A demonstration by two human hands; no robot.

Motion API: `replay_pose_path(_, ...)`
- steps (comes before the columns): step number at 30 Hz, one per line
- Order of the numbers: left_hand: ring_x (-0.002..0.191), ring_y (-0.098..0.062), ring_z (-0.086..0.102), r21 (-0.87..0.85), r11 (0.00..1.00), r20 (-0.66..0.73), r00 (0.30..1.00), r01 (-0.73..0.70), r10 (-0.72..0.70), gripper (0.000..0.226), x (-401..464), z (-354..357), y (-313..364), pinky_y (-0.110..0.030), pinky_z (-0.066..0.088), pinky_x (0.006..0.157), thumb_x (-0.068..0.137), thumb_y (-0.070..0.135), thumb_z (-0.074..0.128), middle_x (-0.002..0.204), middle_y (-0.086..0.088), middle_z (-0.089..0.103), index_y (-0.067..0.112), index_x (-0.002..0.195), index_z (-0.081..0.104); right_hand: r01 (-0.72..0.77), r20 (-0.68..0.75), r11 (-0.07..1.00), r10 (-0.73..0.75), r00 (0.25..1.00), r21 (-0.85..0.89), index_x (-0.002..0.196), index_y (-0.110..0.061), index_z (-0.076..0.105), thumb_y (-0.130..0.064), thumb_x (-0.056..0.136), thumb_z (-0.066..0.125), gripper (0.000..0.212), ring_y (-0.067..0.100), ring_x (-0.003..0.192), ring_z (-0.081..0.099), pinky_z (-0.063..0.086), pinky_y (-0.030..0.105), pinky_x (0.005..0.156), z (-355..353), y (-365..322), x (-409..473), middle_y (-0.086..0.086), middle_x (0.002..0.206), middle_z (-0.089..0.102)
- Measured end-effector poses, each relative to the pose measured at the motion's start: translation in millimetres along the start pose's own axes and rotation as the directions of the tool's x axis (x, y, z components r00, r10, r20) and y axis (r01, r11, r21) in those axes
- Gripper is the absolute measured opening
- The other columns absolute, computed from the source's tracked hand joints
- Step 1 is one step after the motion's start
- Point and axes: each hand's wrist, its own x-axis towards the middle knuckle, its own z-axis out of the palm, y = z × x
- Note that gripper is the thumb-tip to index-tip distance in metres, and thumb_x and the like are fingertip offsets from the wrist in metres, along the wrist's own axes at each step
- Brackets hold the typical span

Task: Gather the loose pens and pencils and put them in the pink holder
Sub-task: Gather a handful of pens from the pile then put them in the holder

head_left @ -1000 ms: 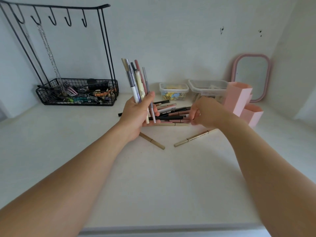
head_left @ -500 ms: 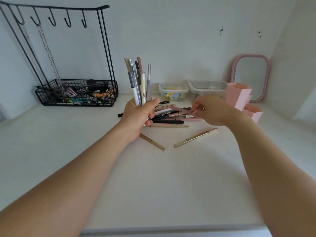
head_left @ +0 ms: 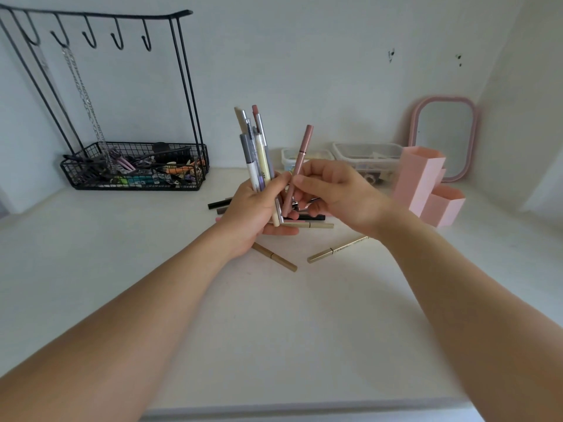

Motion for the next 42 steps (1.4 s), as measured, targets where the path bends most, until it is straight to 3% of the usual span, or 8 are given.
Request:
replay_pose_path(9, 0.067, -0.017, 0.069, 0.078, 0.997, 0.114, 0.993, -0.015, 0.006, 0.04, -1.7, -1.3, -2.6, -0.03, 0.053, 0.052, 0.092, 0.051, 0.061, 0.071, -0.003, 0.069, 0.012, 0.095, 0.069, 0.025, -0.045, 0.987, -0.032, 0.998, -0.158, 0.099, 0.009, 0.067, -0.008, 0.09, 0.07, 0.02, 0.014, 0.055, 0.057, 0.042, 0.019, 0.05, -3.7, 5.5, 0.7, 0.01, 0.07, 0.068)
replay_pose_path(13, 0.063, -0.016, 0.059, 0.07, 0.997, 0.152, 0.988, -0.021, 0.01, 0.025, 0.1, -5.1, -3.2, -0.026, 0.045, 0.047, 0.093, 0.037, 0.068, 0.067, -0.004, 0.059, 0.022, 0.073, 0.068, 0.055, -0.077, 0.981, -0.071, 0.995, -0.187, 0.1, 0.002, 0.071, -0.002, 0.082, 0.077, 0.019, 0.03, 0.07, 0.065, 0.053, 0.032, 0.069, -5.6, 4.9, -0.4, 0.016, 0.083, 0.071)
replay_pose_path(16, 0.063, -0.018, 0.056, 0.039, 0.998, 0.148, 0.988, -0.049, 0.042, 0.024, 0.3, -3.6, -4.7, -0.025, 0.041, 0.046, 0.094, 0.028, 0.072, 0.067, -0.012, 0.052, 0.02, 0.072, 0.068, 0.003, -0.081, 1.0, -0.001, 0.997, 0.018, 0.119, -0.002, 0.061, 0.0, 0.075, 0.07, 0.045, 0.034, 0.09, 0.07, 0.058, 0.04, 0.085, -2.5, 2.8, 2.2, 0.018, 0.109, 0.068)
replay_pose_path(19, 0.057, -0.017, 0.054, 0.152, 0.973, 0.143, 0.978, -0.172, 0.15, 0.022, -3.1, 2.3, -2.9, -0.027, 0.043, 0.046, 0.094, 0.018, 0.071, 0.06, -0.011, 0.05, 0.01, 0.078, 0.06, -0.023, 0.073, 0.942, -0.002, 0.997, 0.336, 0.132, 0.002, 0.046, -0.008, 0.078, 0.07, 0.059, 0.046, 0.08, 0.061, 0.052, 0.052, 0.073, 7.8, 0.9, 4.1, 0.028, 0.112, 0.062)
replay_pose_path(23, 0.055, -0.011, 0.059, 0.587, 0.741, 0.169, 0.945, -0.325, 0.281, 0.03, -9.6, 23.3, -7.0, -0.018, 0.045, 0.044, 0.093, 0.001, 0.058, 0.057, 0.009, 0.053, 0.025, 0.078, 0.052, 0.042, -0.207, 0.986, -0.009, 0.978, 0.159, 0.114, -0.006, 0.067, -0.016, 0.072, 0.086, 0.046, 0.028, 0.091, 0.072, 0.06, 0.044, 0.076, 33.4, -1.3, -4.0, 0.01, 0.104, 0.073)
replay_pose_path(27, 0.053, -0.001, 0.062, 0.593, 0.728, 0.164, 0.937, -0.344, 0.309, 0.036, -15.8, 28.5, -5.7, -0.018, 0.05, 0.044, 0.091, 0.002, 0.061, 0.065, 0.012, 0.057, 0.034, 0.082, 0.049, 0.005, -0.427, 0.978, 0.085, 0.9, 0.207, 0.086, -0.004, 0.075, -0.023, 0.082, 0.078, 0.02, 0.022, 0.086, 0.074, 0.059, 0.043, 0.084, 45.4, -2.7, -5.4, 0.01, 0.086, 0.076)
replay_pose_path(34, 0.101, 0.013, 0.06, 0.535, 0.739, 0.266, 0.911, -0.41, 0.314, 0.049, -20.5, 22.5, -11.3, -0.002, 0.043, 0.076, 0.076, 0.032, 0.088, 0.108, 0.019, 0.067, 0.032, 0.115, 0.059, 0.002, -0.556, 0.983, 0.101, 0.825, 0.182, 0.064, -0.008, 0.062, -0.028, 0.086, 0.076, 0.033, 0.022, 0.06, 0.066, 0.055, 0.033, 0.058, 8.1, -17.8, -30.9, 0.002, 0.055, 0.062)
replay_pose_path(42, 0.099, 0.003, 0.064, 0.536, 0.711, 0.214, 0.888, -0.456, 0.407, 0.03, -16.9, 22.8, -17.4, -0.021, 0.053, 0.083, 0.082, 0.028, 0.083, 0.1, 0.012, 0.071, 0.024, 0.108, 0.07, -0.172, -0.537, 0.985, 0.157, 0.829, 0.023, 0.073, -0.007, 0.06, -0.027, 0.087, 0.074, 0.028, 0.017, 0.052, 0.058, 0.038, 0.022, 0.04, -22.8, 7.6, -91.0, 0.009, 0.061, 0.06)
